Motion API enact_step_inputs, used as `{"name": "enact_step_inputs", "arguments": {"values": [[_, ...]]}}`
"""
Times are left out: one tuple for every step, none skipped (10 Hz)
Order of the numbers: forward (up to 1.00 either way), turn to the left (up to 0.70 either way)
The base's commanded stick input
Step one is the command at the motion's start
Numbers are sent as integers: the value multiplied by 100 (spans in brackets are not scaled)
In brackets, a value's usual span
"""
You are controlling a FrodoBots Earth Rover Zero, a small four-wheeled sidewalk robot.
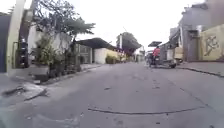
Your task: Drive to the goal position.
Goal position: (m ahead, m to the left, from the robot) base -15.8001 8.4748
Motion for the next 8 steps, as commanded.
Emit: {"name": "enact_step_inputs", "arguments": {"values": [[0,100],[0,100],[0,100],[0,100],[0,100],[0,100],[0,100],[0,100]]}}
